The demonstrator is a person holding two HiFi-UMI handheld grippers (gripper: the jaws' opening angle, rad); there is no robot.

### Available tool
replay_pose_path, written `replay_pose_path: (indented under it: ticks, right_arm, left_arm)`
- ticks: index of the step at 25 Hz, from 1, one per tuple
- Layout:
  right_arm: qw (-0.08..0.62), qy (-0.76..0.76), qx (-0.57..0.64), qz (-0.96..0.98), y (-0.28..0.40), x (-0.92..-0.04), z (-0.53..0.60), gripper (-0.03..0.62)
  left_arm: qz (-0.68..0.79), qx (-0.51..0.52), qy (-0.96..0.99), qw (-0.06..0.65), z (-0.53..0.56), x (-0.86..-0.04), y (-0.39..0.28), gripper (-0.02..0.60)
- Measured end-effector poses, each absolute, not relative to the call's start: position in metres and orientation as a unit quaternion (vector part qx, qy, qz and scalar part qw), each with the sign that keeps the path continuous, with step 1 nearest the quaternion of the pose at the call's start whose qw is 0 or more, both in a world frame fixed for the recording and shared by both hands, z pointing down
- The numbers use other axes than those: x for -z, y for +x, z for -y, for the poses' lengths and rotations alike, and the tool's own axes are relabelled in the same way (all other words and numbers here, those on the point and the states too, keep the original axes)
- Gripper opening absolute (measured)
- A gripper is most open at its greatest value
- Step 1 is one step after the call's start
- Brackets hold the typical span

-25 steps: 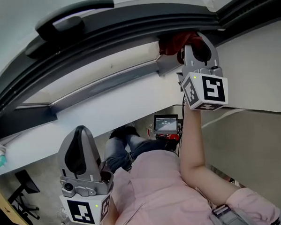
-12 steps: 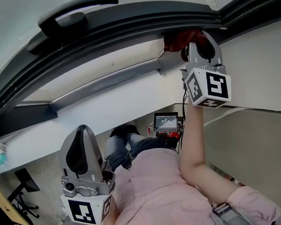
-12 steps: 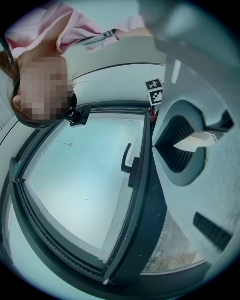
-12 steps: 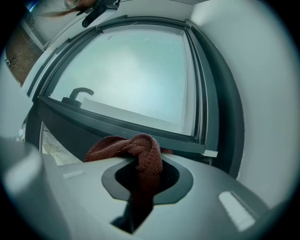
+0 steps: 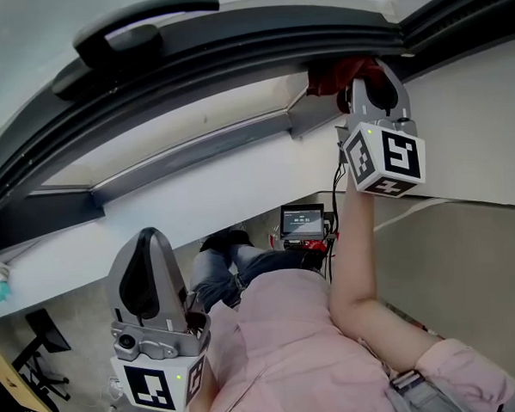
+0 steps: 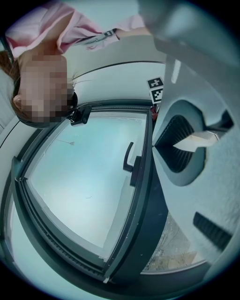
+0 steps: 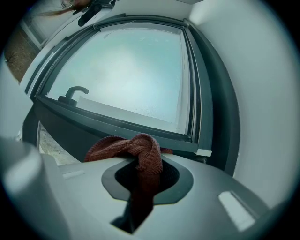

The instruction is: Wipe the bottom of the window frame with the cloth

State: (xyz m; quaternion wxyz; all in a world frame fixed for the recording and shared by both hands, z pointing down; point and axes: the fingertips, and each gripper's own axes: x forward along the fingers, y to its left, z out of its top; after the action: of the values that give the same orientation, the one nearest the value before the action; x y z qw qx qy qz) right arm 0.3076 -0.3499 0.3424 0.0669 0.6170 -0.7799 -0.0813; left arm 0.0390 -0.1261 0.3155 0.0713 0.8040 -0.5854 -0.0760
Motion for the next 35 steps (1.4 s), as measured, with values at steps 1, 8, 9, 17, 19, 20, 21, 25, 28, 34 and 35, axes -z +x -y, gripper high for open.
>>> replay_pose_path:
  ticks: [1, 8, 9, 17, 19, 20, 21, 25, 28, 34, 35]
  right_arm:
    - [0.066, 0.617, 0.081, 0.780, 0.308, -0.342, 0.350, 0.054]
    - [0.068, 0.621, 0.084, 0.777, 0.308, -0.342, 0.350, 0.054]
    - [0.069, 0.624, 0.083, 0.774, 0.310, -0.342, 0.350, 0.054]
    - [0.066, 0.639, 0.071, 0.763, 0.323, -0.342, 0.353, 0.054]
    - [0.065, 0.640, 0.071, 0.762, 0.323, -0.343, 0.353, 0.054]
    - [0.064, 0.642, 0.070, 0.761, 0.324, -0.343, 0.353, 0.054]
    - [0.063, 0.645, 0.068, 0.758, 0.327, -0.343, 0.354, 0.054]
    - [0.060, 0.656, 0.055, 0.751, 0.341, -0.344, 0.359, 0.054]
    - [0.055, 0.661, 0.052, 0.746, 0.347, -0.343, 0.361, 0.054]
    - [0.049, 0.671, 0.045, 0.738, 0.358, -0.344, 0.364, 0.054]
    - [0.048, 0.673, 0.044, 0.737, 0.360, -0.344, 0.365, 0.052]
  left_arm:
    - [0.586, 0.077, 0.804, 0.071, 0.126, -0.315, 0.039, -0.005]
    - [0.586, 0.083, 0.803, 0.070, 0.127, -0.314, 0.039, -0.003]
    - [0.586, 0.083, 0.803, 0.070, 0.127, -0.313, 0.039, -0.005]
    - [0.586, 0.088, 0.803, 0.067, 0.129, -0.308, 0.040, -0.004]
    - [0.586, 0.090, 0.803, 0.065, 0.130, -0.307, 0.040, -0.003]
    - [0.586, 0.090, 0.803, 0.064, 0.130, -0.306, 0.041, -0.003]
    - [0.585, 0.091, 0.803, 0.062, 0.131, -0.306, 0.041, -0.004]
    - [0.584, 0.092, 0.804, 0.060, 0.133, -0.305, 0.044, -0.003]
    - [0.583, 0.094, 0.805, 0.059, 0.136, -0.304, 0.046, -0.005]
    - [0.580, 0.099, 0.806, 0.058, 0.142, -0.302, 0.049, -0.004]
    - [0.579, 0.099, 0.807, 0.057, 0.143, -0.302, 0.050, -0.003]
